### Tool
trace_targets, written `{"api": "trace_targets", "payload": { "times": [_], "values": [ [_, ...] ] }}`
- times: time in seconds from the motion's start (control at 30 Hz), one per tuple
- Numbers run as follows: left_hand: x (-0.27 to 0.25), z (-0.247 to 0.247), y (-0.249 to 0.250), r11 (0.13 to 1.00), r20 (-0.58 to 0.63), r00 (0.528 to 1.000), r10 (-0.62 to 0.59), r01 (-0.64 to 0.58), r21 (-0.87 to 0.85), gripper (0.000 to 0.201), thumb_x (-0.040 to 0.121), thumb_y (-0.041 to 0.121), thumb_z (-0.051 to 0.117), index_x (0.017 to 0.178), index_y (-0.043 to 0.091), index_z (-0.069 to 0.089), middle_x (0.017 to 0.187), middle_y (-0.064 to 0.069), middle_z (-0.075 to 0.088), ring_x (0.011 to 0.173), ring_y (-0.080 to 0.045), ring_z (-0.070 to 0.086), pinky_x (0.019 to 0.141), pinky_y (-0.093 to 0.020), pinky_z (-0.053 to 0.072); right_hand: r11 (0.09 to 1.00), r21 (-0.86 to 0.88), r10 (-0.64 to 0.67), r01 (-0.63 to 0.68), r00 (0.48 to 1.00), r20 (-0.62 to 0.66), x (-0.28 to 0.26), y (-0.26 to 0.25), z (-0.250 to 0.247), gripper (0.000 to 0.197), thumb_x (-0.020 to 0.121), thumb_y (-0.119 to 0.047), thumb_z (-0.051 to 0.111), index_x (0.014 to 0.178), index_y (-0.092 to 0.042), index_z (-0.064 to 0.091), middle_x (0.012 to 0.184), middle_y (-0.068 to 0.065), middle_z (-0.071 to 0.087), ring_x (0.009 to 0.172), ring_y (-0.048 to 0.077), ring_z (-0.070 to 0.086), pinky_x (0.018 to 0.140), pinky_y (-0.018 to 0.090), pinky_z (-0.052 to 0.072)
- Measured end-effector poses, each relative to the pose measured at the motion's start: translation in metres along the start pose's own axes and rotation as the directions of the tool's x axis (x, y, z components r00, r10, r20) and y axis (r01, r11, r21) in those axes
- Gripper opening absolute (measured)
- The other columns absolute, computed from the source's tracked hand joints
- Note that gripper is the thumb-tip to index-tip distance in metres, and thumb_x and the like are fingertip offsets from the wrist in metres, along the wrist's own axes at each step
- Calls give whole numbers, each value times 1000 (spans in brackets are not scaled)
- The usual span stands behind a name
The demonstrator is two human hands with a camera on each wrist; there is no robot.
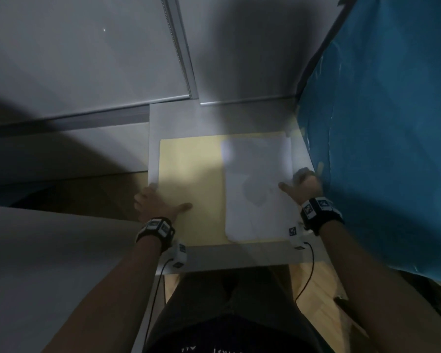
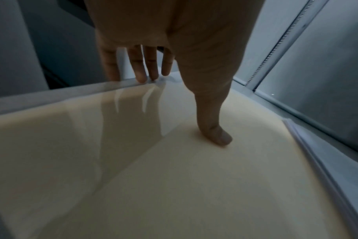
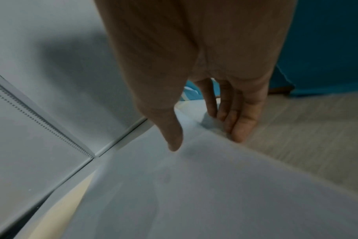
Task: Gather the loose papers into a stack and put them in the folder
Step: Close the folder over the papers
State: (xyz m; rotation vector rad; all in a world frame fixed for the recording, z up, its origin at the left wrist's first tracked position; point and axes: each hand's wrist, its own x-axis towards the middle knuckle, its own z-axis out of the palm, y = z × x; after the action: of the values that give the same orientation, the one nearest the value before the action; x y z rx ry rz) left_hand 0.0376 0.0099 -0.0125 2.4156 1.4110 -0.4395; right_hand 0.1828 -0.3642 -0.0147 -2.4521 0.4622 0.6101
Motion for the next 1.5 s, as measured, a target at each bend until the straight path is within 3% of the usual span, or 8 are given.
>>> {"api": "trace_targets", "payload": {
  "times": [0.23, 0.47, 0.53, 0.7, 0.87, 1.1, 1.3, 1.5],
  "values": [
    [18, -9, -18, 966, 110, 976, -190, 206, -156, 160, 30, 69, 105, 156, 2, 32, 160, -22, 42, 150, -46, 42, 119, -63, 44, 993, 61, 98, -98, 995, 13, -23, -19, 23, 87, 73, -34, 94, 136, 11, 54, 138, 24, 57, 127, 38, 57, 95, 36, 52],
    [-13, -47, -4, 925, 54, 981, 184, -154, -347, 80, 70, 66, 93, 126, 13, 70, 121, -9, 76, 112, -33, 73, 96, -47, 61, 994, 78, 86, -83, 995, -41, -26, -29, 16, 67, 68, -24, 92, 122, -3, 59, 129, 20, 55, 114, 38, 60, 91, 39, 56],
    [-26, -62, 5, 770, 120, 930, 348, -210, -603, 48, 89, 61, 81, 109, 18, 77, 100, 3, 78, 91, -16, 73, 88, -36, 56, 991, 78, 105, -106, 994, 12, -23, -24, 6, 53, 77, -30, 86, 118, -11, 58, 124, 13, 51, 107, 32, 57, 85, 34, 52],
    [-44, -69, 34, 669, 465, 729, 502, 14, -743, 95, 92, 91, 27, 114, 13, 77, 70, 11, 66, 55, -5, 57, 56, -21, 46, 981, 156, 104, -114, 992, 67, -12, -15, -7, 66, 71, -73, 55, 119, -28, 66, 127, 9, 64, 107, 32, 63, 93, 40, 54],
    [-66, -23, 63, 728, 493, 535, 685, -519, -448, 51, 104, 42, 71, 154, 36, 60, 155, 0, 50, 142, -17, 51, 124, -45, 42, 953, 243, 147, -180, 978, 150, -8, -27, -11, 88, 89, -82, 28, 143, -17, 54, 147, 17, 53, 131, 38, 53, 111, 46, 39],
    [-63, 40, 56, 811, 268, 837, 477, -301, -501, 110, 61, 11, 106, 154, 19, 47, 142, -4, 42, 134, -33, 51, 110, -46, 52, 855, 469, 66, -223, 942, 328, -25, -34, -7, 92, 75, -79, 67, 142, -17, 56, 137, 10, 64, 117, 35, 65, 95, 44, 53],
    [-70, 37, 50, 674, 432, 727, 534, -57, -736, 58, 88, 14, 90, 134, 36, 63, 136, -1, 73, 130, -35, 69, 108, -64, 56, 953, 296, -52, -61, 931, 361, -19, -27, 12, 78, 81, -30, 88, 146, -9, 50, 142, 9, 60, 124, 32, 59, 94, 39, 49],
    [-40, 15, 30, 553, 258, 845, 467, -52, -831, 48, 90, 6, 86, 119, 40, 71, 120, 2, 80, 113, -27, 77, 96, -52, 65, 903, 428, -201, 28, 910, 364, -26, -52, 16, 42, 87, -1, 78, 123, -7, 57, 127, 16, 66, 112, 33, 65, 98, 53, 56]
  ]
}}
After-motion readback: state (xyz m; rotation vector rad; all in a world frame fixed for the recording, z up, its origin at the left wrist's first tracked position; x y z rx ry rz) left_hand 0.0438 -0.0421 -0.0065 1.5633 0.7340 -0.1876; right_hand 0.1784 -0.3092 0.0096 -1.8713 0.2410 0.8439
